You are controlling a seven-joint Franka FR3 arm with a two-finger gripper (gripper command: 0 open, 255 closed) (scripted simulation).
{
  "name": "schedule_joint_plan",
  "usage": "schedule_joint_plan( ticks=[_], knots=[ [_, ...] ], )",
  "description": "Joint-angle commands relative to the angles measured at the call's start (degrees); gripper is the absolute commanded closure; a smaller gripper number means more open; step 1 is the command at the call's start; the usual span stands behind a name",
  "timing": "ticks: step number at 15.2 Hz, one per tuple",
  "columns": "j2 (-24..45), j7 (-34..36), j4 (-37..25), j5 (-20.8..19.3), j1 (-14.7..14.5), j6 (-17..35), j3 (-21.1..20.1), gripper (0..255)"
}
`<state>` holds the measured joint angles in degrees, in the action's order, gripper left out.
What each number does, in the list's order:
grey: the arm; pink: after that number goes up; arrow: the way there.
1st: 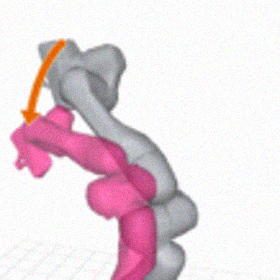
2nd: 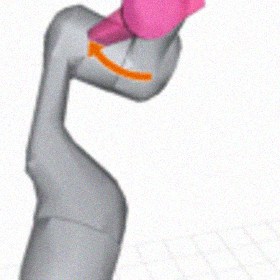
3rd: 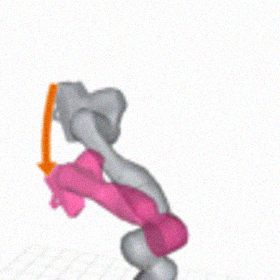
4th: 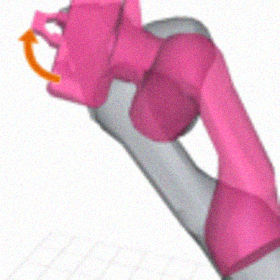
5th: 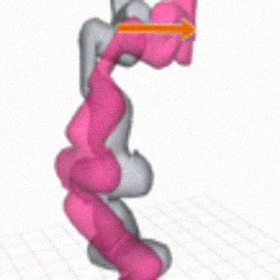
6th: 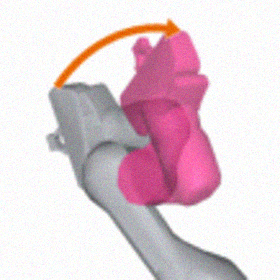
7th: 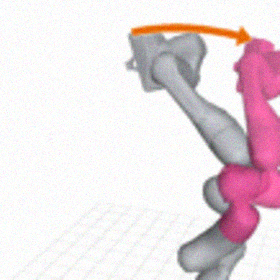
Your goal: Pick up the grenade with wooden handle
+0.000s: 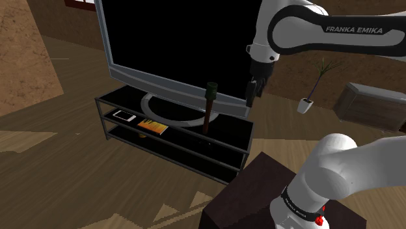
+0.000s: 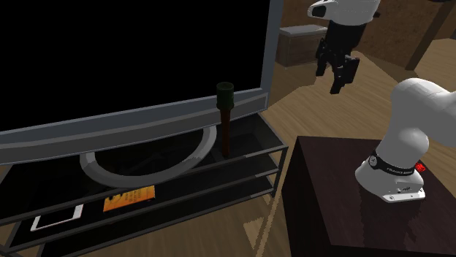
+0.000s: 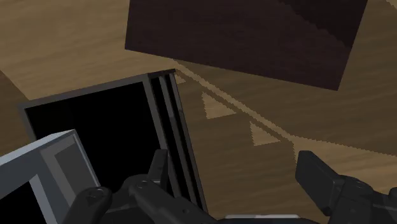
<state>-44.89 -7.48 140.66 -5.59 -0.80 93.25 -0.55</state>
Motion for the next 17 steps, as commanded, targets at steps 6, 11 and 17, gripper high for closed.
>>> schedule_joint_plan(
  ticks=[6,11,17],
  knots=[
    [10.39,-11.86,-6.49,-2.13,-1.11,4.31,6.22,0],
    [21.84,-23.78,-15.28,-1.65,-2.77,7.06,11.28,0],
    [36.58,-38.27,-28.71,2.12,-4.29,7.61,15.47,0]
  ],
)
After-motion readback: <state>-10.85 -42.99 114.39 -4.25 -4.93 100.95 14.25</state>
